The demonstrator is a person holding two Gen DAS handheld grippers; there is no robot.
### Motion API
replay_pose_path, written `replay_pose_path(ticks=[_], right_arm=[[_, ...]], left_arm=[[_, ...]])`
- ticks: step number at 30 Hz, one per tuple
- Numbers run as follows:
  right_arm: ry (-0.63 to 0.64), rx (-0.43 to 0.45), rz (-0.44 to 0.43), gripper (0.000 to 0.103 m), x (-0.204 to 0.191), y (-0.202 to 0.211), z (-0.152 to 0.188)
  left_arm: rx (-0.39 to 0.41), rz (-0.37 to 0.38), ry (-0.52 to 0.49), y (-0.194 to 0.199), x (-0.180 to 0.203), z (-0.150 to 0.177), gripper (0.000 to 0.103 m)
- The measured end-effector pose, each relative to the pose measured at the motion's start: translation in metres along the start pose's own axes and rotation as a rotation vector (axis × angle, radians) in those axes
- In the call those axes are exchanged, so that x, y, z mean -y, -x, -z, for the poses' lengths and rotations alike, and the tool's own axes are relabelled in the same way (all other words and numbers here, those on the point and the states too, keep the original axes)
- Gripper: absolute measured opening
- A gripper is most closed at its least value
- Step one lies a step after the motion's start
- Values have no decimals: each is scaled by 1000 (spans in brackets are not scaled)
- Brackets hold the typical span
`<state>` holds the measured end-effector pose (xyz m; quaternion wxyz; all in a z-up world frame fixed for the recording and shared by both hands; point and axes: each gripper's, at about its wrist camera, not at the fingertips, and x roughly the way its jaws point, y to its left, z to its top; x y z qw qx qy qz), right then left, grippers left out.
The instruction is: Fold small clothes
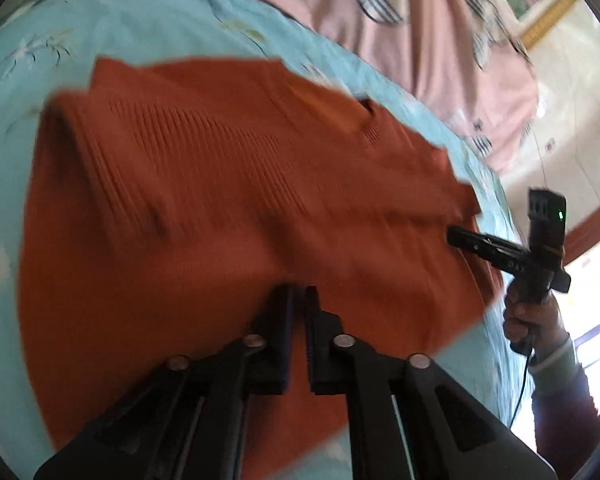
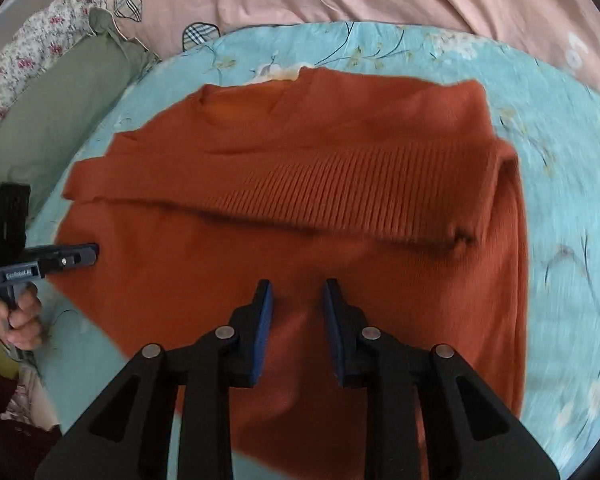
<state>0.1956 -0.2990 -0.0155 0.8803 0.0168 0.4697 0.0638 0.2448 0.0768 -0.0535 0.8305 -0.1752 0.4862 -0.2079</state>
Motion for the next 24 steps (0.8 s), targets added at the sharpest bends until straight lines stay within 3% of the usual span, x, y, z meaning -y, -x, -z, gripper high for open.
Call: replay_pose_path(ticks=[2,4,6,9,12,16,19,21,24], right_arm=[[-34,43,77,26,17,-4,-20],[-139,107,85,26,41,-6,-36],[-287,175,109,26,68,-2,-44],[-395,245,79,28,79,12,-41],[-358,266,61,28,58,26,-20],[-347,256,11,28,30,35,23],[-376,263,-30,29,12,45,60],[-403,268,-59,29,4,48,78],[-437,266,-94,29,-12,55,108]], left_arm=[[64,-40,58,4,-17,-27,1],[125,-97,112,11,-30,-49,1],[172,-161,154,21,-40,-65,11],[243,-124,236,49,-61,-67,17],[248,-108,230,64,-56,-43,19],[211,-8,216,76,-34,4,19],[162,57,187,82,-10,47,33],[133,76,176,86,5,77,55],[111,107,227,87,16,113,65]])
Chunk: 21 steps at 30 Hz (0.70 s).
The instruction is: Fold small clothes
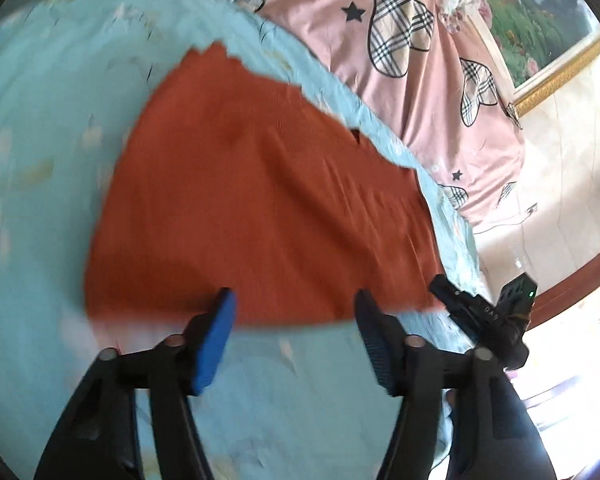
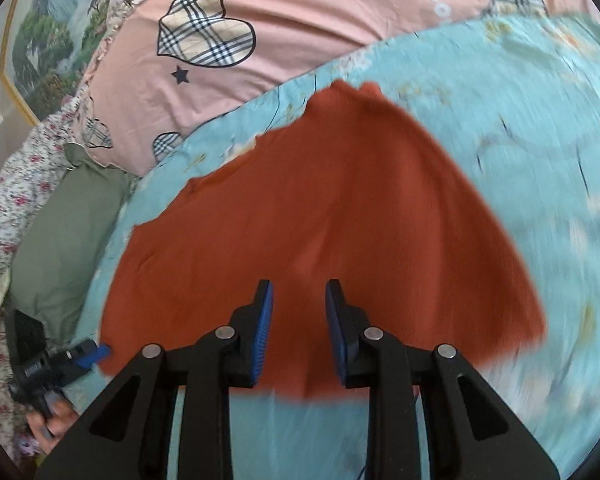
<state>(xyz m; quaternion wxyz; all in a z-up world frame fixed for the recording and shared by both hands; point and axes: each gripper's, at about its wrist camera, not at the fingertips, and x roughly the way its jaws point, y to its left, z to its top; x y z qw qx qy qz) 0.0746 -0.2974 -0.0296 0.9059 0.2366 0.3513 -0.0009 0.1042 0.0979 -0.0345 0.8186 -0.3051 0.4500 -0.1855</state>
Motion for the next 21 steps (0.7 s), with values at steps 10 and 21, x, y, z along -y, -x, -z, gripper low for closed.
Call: replay_pose_path(ticks=[10,21], right_arm=[[-64,-37,-28,29,-1,26,52],[-42,-16,-74,29,-16,38,45]], left_arm=[[-8,-16,115,-17,-3,35,65],[117,-68,250,-35,-40,-21,41]])
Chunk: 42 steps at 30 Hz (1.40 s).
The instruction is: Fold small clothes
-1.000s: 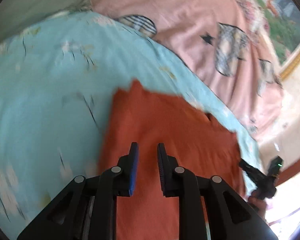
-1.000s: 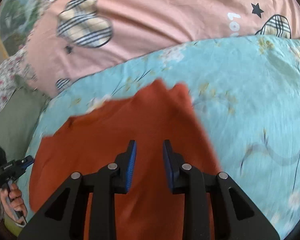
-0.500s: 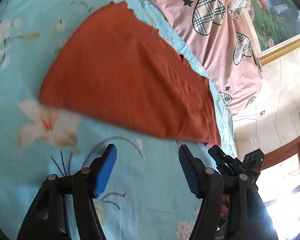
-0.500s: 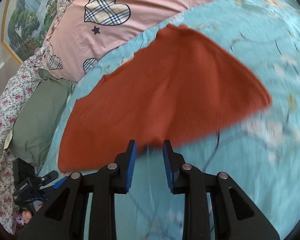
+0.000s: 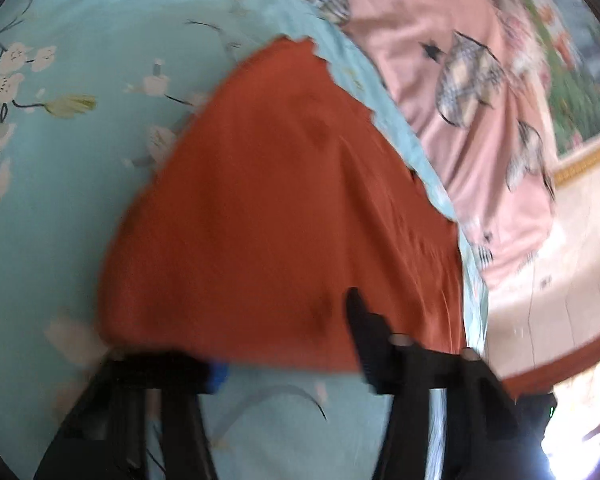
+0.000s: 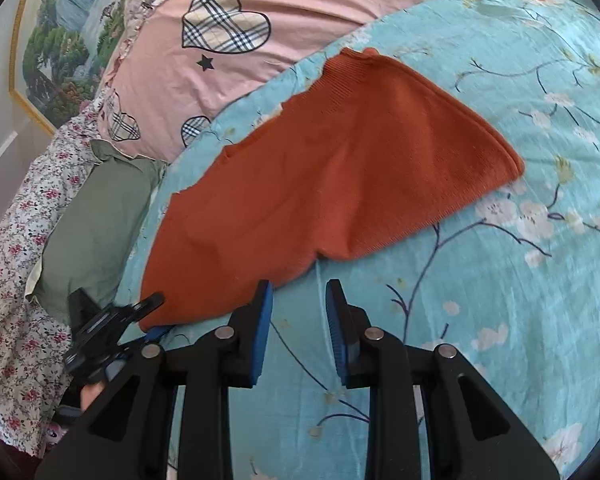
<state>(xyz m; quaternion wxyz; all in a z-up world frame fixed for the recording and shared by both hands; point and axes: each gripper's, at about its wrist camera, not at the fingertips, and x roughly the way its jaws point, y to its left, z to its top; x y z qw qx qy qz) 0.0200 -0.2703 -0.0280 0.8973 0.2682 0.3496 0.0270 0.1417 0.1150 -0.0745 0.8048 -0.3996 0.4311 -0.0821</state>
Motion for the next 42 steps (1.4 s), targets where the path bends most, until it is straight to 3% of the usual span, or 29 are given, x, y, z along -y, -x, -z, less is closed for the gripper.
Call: replay_pose_path(ticks=[5,9,12,17,21,24,29,31,34,41,42], right_arm=[[7,3,-12,29,-1,-5,-7],[4,7,-14,29,4,-9,-14],[2,31,-25,29,8,-7,-22],[2,42,-28,29,18,-6,-49],[-23,85,-80,29,29,6,-78],[-36,86,-96,29,36,7,-100],[-66,-20,-141,30,42,-25,-123],[-68,-93,-158,42,40,-51,-130],[-33,-164,-167,60,31,-82,-135],[44,-296,-182,62,0,-154,-166],[54,-319,-192,57,-4,-165,-169]], left_arm=[[13,-7,31,-3,-8,-20,23],[27,-47,-50,1,10,-21,12],[53,-67,-159,12,41,-22,11],[83,-24,-398,15,123,-19,10],[53,61,-615,-10,198,3,10],[1,54,-757,-48,234,30,9],[-100,-29,-883,-117,242,71,9],[-135,-46,-888,-129,236,80,8],[-116,-50,-902,-128,235,84,8],[-93,-63,-946,-123,239,88,8],[-95,-63,-952,-121,239,89,8]])
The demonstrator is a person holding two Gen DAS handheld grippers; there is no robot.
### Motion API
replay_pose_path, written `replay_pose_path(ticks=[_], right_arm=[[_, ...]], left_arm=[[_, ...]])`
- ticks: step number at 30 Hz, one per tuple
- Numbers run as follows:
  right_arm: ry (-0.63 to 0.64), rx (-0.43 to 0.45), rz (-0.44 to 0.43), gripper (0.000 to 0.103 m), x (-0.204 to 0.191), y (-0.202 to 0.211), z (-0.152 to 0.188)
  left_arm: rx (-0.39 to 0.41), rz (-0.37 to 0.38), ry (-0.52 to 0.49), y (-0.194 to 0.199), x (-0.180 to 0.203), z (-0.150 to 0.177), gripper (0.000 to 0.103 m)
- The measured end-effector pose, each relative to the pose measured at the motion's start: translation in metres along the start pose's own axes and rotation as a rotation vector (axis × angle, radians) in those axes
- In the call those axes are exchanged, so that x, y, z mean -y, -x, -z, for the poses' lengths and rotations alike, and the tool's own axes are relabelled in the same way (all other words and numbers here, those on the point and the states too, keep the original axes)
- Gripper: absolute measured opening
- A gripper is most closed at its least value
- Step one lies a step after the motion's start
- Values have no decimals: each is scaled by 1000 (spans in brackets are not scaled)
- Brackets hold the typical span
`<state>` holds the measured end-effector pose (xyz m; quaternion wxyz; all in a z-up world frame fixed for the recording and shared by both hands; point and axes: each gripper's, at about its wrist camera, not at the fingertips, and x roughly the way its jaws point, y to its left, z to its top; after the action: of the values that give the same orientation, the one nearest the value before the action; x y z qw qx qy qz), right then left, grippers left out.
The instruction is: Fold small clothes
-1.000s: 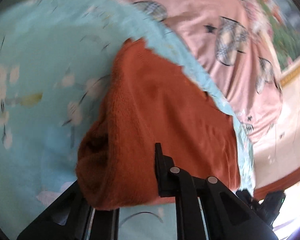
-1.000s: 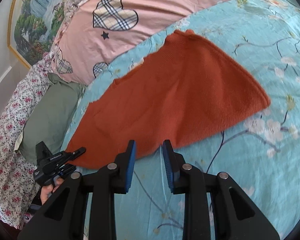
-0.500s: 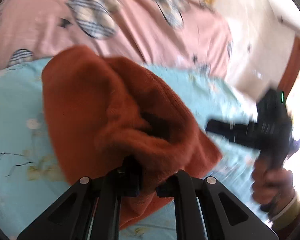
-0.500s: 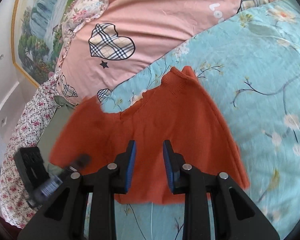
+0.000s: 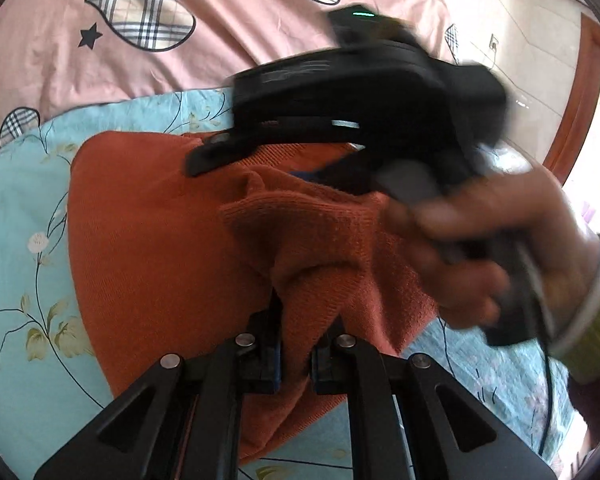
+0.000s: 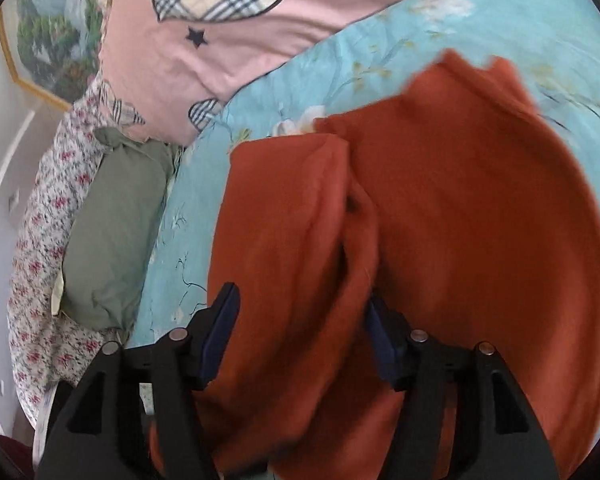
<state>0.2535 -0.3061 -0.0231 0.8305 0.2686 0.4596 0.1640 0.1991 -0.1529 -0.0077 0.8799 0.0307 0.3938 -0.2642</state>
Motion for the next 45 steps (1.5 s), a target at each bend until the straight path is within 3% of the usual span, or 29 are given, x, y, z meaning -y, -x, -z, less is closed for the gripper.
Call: replay_pose_path(ticks=[2,3,5,8,11,15,18,23,25,27,29,31,32,33,35,39,42,45], right_arm=[[6,-46,35,20,-1,-15,-9],[21,-52,56,13,-4,-16,-12],[88,-4,57,13,-17,0,-13],[168,112,43,13,-31,47,-11],[184,180,94,13,-23,84,-8],[134,153,266,13,24,91,1],[59,142,260,13,57,87,10],[53,156,247,13,65,86,9],[67,152,282,16,62,88,12],[71,173,300,23,57,90,12],[75,211,320,36,52,104,17],[86,257,304,65,47,116,24],[89,265,288,68,46,118,25],[88,263,270,69,46,120,26],[76,234,255,69,49,119,27],[83,173,283,69,54,108,29],[72,123,275,69,61,96,27],[49,58,263,68,70,81,26]], left_arm=[[-4,8,-6,-3,1,-6,8],[-6,12,-9,-1,2,-8,8],[14,25,-20,8,6,-15,8],[59,102,-17,16,16,-37,8],[37,205,4,0,31,-55,9],[-54,278,37,-44,42,-53,9],[-77,274,19,-60,46,-49,9],[-103,294,26,-63,45,-43,16],[-120,324,65,-58,34,-41,24],[-114,323,84,-50,26,-37,37],[-102,322,99,-38,17,-32,42],[-93,314,135,-24,3,-25,49],[-84,310,151,-19,-4,-22,59],[-72,296,173,-12,-14,-21,71],[-43,256,240,0,-39,-14,81],[-48,234,367,0,-79,-18,81],[-86,258,486,-17,-114,-17,81],[-115,263,529,-39,-131,-19,81]])
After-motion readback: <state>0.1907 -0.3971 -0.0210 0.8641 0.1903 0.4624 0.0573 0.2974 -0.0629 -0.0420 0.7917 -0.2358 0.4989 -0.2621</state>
